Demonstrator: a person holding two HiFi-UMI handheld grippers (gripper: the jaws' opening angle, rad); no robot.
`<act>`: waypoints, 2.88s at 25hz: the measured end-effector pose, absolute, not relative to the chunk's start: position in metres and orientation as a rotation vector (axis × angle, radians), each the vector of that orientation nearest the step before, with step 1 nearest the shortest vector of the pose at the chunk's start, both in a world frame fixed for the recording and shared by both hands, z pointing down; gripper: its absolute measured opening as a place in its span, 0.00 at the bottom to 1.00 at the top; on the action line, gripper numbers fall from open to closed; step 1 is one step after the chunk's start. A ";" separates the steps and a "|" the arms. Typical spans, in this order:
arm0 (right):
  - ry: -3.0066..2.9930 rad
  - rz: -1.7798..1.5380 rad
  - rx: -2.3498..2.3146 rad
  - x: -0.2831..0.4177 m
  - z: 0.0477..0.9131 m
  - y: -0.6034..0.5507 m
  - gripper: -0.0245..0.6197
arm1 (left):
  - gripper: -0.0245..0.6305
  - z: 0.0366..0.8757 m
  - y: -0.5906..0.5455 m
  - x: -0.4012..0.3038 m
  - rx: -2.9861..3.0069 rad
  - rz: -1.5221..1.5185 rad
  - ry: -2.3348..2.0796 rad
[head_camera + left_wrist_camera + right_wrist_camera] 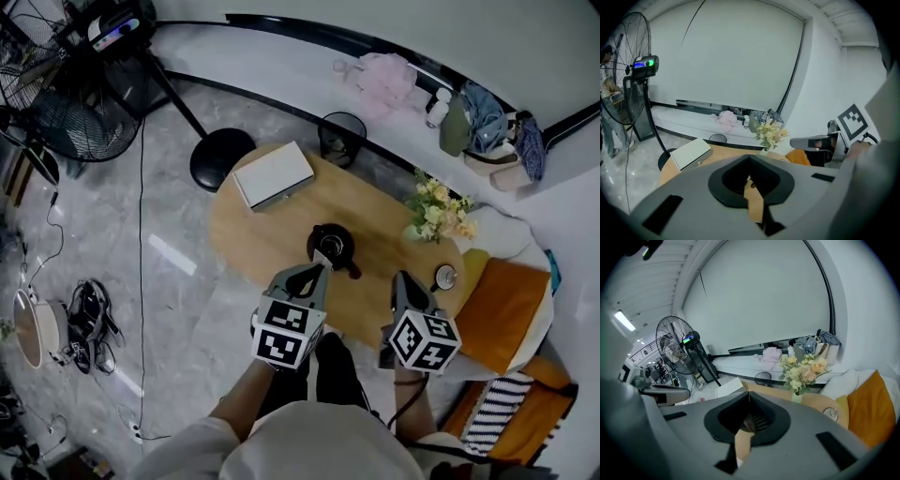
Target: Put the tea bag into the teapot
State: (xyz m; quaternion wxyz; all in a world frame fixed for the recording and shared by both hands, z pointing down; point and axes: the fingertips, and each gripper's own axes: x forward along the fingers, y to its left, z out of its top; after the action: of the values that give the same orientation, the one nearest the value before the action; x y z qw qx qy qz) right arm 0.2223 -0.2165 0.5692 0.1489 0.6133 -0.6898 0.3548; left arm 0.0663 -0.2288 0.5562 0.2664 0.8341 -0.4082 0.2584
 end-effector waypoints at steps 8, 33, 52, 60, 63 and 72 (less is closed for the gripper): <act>-1.940 1.057 1.754 0.231 0.589 -0.210 0.09 | 0.06 0.560 -0.244 0.084 2.283 0.701 -1.094; -1.876 1.112 1.753 0.239 0.609 -0.215 0.09 | 0.39 0.581 -0.261 0.087 2.233 0.615 -1.034; -1.876 1.112 1.718 0.226 0.615 -0.213 0.09 | 0.32 0.595 -0.256 0.067 2.167 0.614 -1.084; -1.911 1.077 1.713 0.222 0.604 -0.218 0.09 | 0.20 0.583 -0.261 0.050 2.154 0.582 -1.190; -1.944 1.050 1.713 0.220 0.594 -0.222 0.09 | 0.15 0.572 -0.262 0.046 2.161 0.558 -1.231; -2.074 0.918 1.719 0.205 0.538 -0.233 0.09 | 0.07 0.513 -0.259 0.022 2.233 0.489 -1.382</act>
State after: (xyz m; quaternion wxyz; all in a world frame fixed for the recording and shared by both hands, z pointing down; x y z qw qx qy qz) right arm 0.2047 -0.2332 0.5380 0.1474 0.5973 -0.7209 0.3192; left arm 0.0217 -0.2591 0.5133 0.2332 0.8129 -0.5032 0.1779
